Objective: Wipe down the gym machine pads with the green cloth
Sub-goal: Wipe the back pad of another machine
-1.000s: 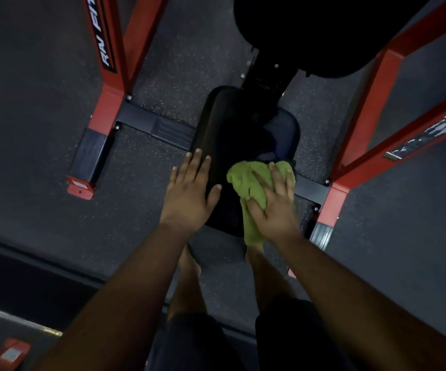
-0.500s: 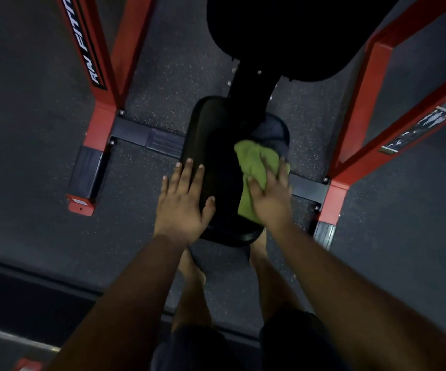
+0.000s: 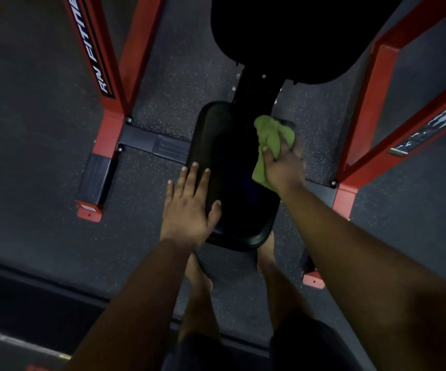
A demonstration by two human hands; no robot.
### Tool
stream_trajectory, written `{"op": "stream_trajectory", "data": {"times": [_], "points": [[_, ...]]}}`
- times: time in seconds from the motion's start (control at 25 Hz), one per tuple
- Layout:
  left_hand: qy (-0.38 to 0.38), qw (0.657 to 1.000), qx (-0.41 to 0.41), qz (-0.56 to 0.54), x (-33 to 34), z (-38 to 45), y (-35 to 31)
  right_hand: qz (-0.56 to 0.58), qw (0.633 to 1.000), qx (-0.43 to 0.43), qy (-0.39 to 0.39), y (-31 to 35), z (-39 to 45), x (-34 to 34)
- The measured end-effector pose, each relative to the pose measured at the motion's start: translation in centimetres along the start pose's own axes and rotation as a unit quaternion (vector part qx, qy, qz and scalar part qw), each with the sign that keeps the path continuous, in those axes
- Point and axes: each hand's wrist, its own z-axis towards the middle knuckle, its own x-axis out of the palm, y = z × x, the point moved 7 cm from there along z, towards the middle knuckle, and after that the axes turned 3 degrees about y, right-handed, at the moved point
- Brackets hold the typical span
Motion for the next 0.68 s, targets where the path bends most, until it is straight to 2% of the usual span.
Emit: {"op": "stream_trajectory", "data": {"times": [0.08,0.2,0.32,0.44,0.68], "points": [[0.030,0.999,-0.016,0.042,-0.6,-0.2,-0.5,0.010,0.999,-0.038,0.008,-0.8,-5.9,1.3],[0.128,0.983,-0.043,0.125,-1.8,-0.9,-1.5,-0.006,0.995,-0.074,0.070,-2.3,-14.0,2.3],[0.193,0.976,-0.051,0.088,-5.2,-4.0,-3.1,-0.031,0.987,-0.090,0.128,-2.2,-17.1,-0.7],[0.180,0.982,-0.039,0.043,-10.3,-8.4,-5.1,-0.012,0.995,-0.062,0.079,-0.3,-20.4,-6.3],[0.101,0.988,0.051,0.106,-20.3,-13.1,-8.1,0.050,0.995,-0.077,-0.036,5.2,-28.6,-14.4]]}}
